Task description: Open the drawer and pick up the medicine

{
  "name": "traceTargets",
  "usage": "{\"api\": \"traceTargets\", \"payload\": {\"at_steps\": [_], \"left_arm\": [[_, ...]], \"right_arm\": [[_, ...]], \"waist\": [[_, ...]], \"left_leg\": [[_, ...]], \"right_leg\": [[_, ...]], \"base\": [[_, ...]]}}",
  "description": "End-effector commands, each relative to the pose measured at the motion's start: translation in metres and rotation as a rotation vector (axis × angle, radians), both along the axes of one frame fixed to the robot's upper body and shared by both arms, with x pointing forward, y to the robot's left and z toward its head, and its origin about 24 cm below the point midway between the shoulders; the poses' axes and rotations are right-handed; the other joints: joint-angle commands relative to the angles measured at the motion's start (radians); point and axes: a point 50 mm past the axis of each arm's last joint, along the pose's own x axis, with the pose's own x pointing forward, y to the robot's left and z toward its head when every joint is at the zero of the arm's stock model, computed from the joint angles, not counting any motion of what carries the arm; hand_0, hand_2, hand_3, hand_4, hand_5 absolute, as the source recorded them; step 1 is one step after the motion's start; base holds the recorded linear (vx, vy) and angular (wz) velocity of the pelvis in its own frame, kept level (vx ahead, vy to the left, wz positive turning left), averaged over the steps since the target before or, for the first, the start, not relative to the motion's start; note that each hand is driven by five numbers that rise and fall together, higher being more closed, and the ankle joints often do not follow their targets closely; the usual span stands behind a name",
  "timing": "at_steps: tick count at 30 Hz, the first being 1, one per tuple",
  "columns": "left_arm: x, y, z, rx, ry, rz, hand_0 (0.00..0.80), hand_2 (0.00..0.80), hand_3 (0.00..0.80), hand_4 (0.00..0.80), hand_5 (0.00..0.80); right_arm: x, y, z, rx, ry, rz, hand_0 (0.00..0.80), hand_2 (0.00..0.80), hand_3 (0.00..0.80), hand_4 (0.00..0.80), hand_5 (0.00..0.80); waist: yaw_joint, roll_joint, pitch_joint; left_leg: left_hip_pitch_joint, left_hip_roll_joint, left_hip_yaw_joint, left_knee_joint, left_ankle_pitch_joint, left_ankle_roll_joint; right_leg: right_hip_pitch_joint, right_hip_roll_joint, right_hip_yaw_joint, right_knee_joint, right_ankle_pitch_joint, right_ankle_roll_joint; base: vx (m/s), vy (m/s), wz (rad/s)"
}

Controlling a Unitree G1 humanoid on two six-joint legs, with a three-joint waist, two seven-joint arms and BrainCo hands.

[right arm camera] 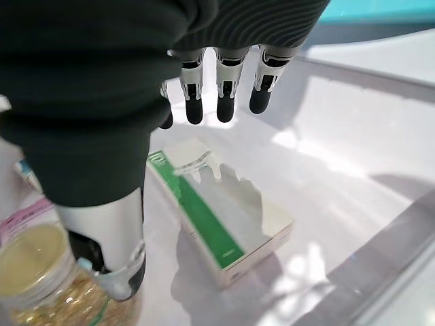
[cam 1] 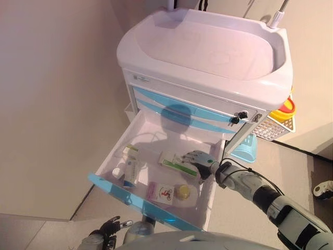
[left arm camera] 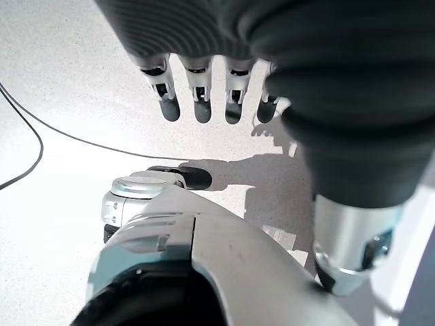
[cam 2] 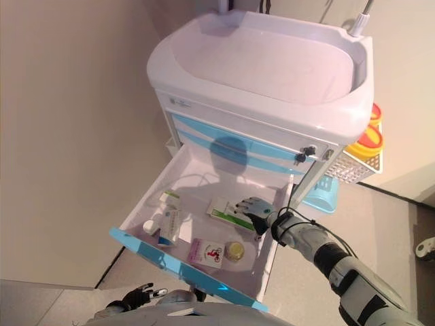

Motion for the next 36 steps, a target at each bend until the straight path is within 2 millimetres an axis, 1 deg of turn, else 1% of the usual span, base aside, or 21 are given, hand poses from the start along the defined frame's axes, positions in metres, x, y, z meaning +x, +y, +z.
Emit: {"api": "traceTargets", "payload": {"at_steps": [1,4,11,13,18,27,36], "left_arm": [[0.013,-0.001,0.001,0.022,-0.012,-0.08,0.0,0.0,0.0,0.0,0.0],[0.014,-0.001,0.001,0.02,-0.018,-0.091,0.0,0.0,0.0,0.0,0.0],[0.017,0.0,0.003,0.021,-0.044,-0.082,0.0,0.0,0.0,0.0,0.0],[0.015,-0.001,0.002,0.024,-0.043,-0.088,0.0,0.0,0.0,0.0,0.0],[0.008,-0.004,0.001,0.025,-0.044,-0.109,0.0,0.0,0.0,0.0,0.0],[0.009,-0.006,0.001,0.025,-0.051,-0.129,0.0,0.0,0.0,0.0,0.0],[0.009,-0.008,0.0,0.027,-0.042,-0.14,0.0,0.0,0.0,0.0,0.0]], "right_arm": [[-0.007,0.017,0.0,0.025,-0.047,0.105,0.0,0.0,0.0,0.0,0.0],[-0.013,0.022,-0.004,0.008,-0.03,0.142,0.0,0.0,0.0,0.0,0.0],[-0.025,0.024,-0.011,0.031,-0.009,0.108,0.0,0.0,0.0,0.0,0.0],[-0.028,0.024,-0.012,0.033,-0.008,0.114,0.0,0.0,0.0,0.0,0.0],[-0.029,0.027,-0.012,0.037,-0.009,0.134,0.0,0.0,0.0,0.0,0.0],[-0.032,0.036,-0.016,0.027,0.004,0.16,0.0,0.0,0.0,0.0,0.0],[-0.036,0.035,-0.026,0.001,0.037,0.122,0.0,0.0,0.0,0.0,0.0]], "waist": [[0.024,-0.013,-0.011],[0.023,-0.011,-0.009],[0.023,-0.006,-0.002],[0.025,-0.006,0.001],[0.034,-0.007,0.005],[0.048,-0.003,0.001],[0.052,-0.001,-0.002]], "left_leg": [[-0.018,-0.051,-0.004,0.001,-0.059,0.034],[-0.016,-0.053,-0.006,0.001,-0.06,0.034],[-0.021,-0.054,-0.01,0.001,-0.058,0.034],[-0.023,-0.055,-0.012,0.001,-0.057,0.034],[-0.028,-0.057,-0.019,0.001,-0.057,0.033],[-0.031,-0.061,-0.034,0.001,-0.054,0.033],[-0.033,-0.062,-0.043,0.001,-0.052,0.032]], "right_leg": [[-0.052,-0.032,-0.022,0.076,0.018,0.031],[-0.052,-0.032,-0.022,0.078,0.017,0.031],[-0.058,-0.035,-0.025,0.079,0.018,0.032],[-0.059,-0.035,-0.027,0.078,0.019,0.033],[-0.059,-0.034,-0.033,0.073,0.02,0.033],[-0.057,-0.038,-0.048,0.075,0.018,0.033],[-0.057,-0.04,-0.055,0.076,0.017,0.033]], "base": [[0.0,0.0,0.0],[0.0,0.0,0.0],[0.003,0.001,0.0],[0.0,0.0,0.0],[0.002,-0.004,0.02],[0.001,-0.001,0.0],[0.001,0.0,0.0]]}}
